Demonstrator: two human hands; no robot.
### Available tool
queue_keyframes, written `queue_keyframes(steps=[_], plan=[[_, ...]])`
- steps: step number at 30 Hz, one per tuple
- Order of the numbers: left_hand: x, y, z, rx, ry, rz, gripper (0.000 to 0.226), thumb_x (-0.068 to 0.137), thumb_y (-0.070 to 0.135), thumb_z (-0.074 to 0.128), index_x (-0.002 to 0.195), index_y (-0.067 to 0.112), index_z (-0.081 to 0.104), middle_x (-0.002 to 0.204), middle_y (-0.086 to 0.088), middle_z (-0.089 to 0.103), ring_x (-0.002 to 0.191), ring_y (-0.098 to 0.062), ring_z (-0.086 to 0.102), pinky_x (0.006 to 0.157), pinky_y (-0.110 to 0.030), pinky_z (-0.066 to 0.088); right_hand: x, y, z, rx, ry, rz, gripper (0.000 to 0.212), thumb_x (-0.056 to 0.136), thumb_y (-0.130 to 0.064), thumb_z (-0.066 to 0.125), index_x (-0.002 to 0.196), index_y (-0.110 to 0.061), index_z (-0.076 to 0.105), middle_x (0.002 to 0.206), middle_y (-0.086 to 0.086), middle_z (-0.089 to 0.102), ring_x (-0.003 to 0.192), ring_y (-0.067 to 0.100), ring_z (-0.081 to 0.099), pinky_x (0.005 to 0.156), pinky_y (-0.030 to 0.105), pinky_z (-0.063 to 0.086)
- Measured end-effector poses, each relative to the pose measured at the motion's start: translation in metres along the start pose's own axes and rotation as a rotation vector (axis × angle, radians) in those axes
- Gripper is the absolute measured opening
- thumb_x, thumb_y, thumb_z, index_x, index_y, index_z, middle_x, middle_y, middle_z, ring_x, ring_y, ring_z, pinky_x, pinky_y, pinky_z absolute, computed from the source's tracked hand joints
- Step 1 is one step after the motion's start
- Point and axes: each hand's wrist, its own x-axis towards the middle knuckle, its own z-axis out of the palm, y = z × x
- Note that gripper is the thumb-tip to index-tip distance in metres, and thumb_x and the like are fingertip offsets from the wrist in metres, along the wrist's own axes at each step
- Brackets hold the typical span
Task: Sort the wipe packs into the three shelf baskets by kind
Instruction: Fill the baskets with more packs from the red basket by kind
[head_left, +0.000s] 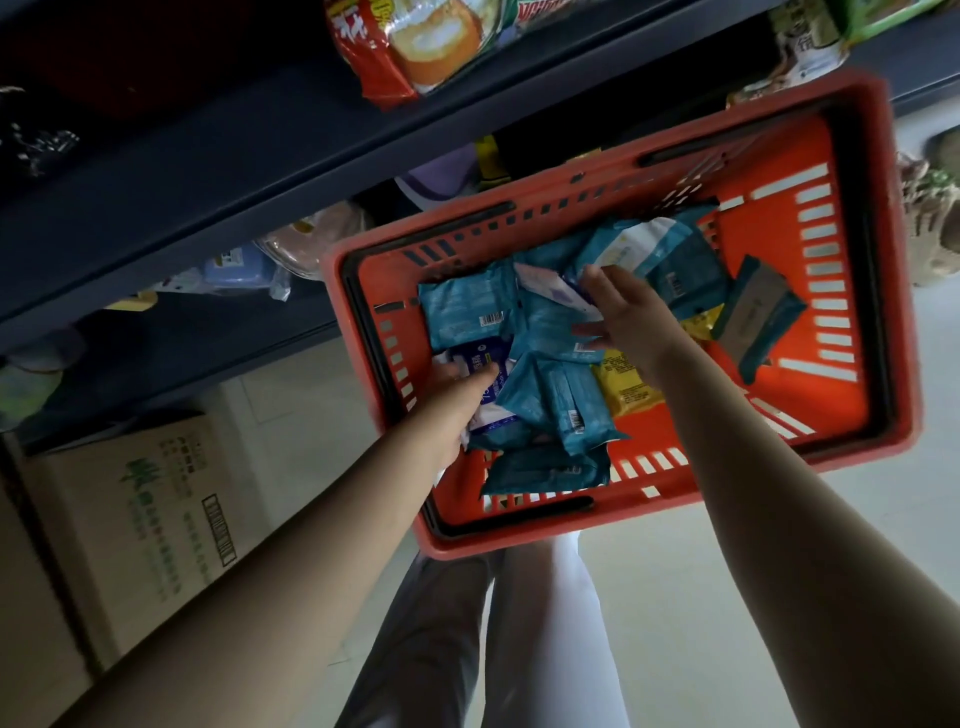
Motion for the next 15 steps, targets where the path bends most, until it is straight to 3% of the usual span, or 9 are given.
queue_keyframes(steps=[2, 5, 8, 10, 12, 15], plan=[[0.0, 0.001, 0.002, -0.114, -0.028, -0.07, 0.031, 0.094, 0.027, 0.058, 0.12, 0.01, 0.06, 0.112, -0.008, 0.069, 0.09, -0.02, 0.067, 0.062, -0.024, 0.051, -0.003, 0.001, 0.004, 0.214, 0.017, 0.054, 0.037, 0.098, -0.046, 0.044, 0.101, -0.015, 0.062, 0.11, 0.004, 0.063, 0.099, 0.028, 0.068, 0.092, 0.041, 0.054], [0.0, 0.006, 0.003, -0.195, -0.024, -0.082, 0.034, 0.095, 0.028, 0.057, 0.125, 0.011, 0.058, 0.115, -0.01, 0.068, 0.094, -0.024, 0.067, 0.064, -0.026, 0.056, -0.004, 0.004, 0.007, 0.343, 0.105, 0.095, 0.044, 0.096, -0.047, 0.048, 0.089, -0.009, 0.067, 0.101, 0.009, 0.067, 0.1, 0.024, 0.068, 0.093, 0.033, 0.054], [0.0, 0.008, -0.001, -0.191, -0.045, -0.072, 0.024, 0.095, 0.027, 0.056, 0.115, 0.014, 0.058, 0.096, -0.005, 0.068, 0.068, -0.014, 0.062, 0.039, -0.013, 0.042, -0.01, 0.008, 0.005, 0.362, 0.191, 0.11, 0.048, 0.092, -0.048, 0.055, 0.081, -0.004, 0.07, 0.098, 0.01, 0.072, 0.096, 0.021, 0.07, 0.087, 0.031, 0.056], [0.002, 0.006, -0.003, -0.171, -0.051, -0.077, 0.015, 0.094, 0.029, 0.057, 0.106, 0.019, 0.059, 0.083, 0.0, 0.065, 0.059, -0.009, 0.056, 0.035, -0.011, 0.034, -0.018, 0.014, 0.001, 0.256, 0.244, 0.106, 0.044, 0.088, -0.048, 0.062, 0.078, -0.006, 0.072, 0.086, 0.003, 0.074, 0.083, 0.013, 0.07, 0.079, 0.028, 0.055], [0.003, 0.006, -0.003, -0.162, -0.046, -0.076, 0.011, 0.093, 0.03, 0.058, 0.101, 0.022, 0.06, 0.087, 0.0, 0.068, 0.066, -0.011, 0.059, 0.042, -0.013, 0.039, -0.027, 0.022, -0.005, 0.131, 0.27, 0.095, 0.035, 0.084, -0.045, 0.068, 0.079, -0.011, 0.068, 0.077, -0.002, 0.071, 0.07, 0.008, 0.067, 0.07, 0.028, 0.051], [0.003, 0.007, -0.001, -0.175, -0.044, -0.096, 0.025, 0.09, 0.032, 0.063, 0.112, 0.02, 0.061, 0.105, -0.004, 0.07, 0.085, -0.015, 0.06, 0.073, -0.024, 0.046, -0.033, 0.034, -0.008, -0.02, 0.28, 0.103, 0.028, 0.078, -0.038, 0.077, 0.074, -0.018, 0.057, 0.083, 0.003, 0.069, 0.082, 0.023, 0.067, 0.076, 0.043, 0.054]])
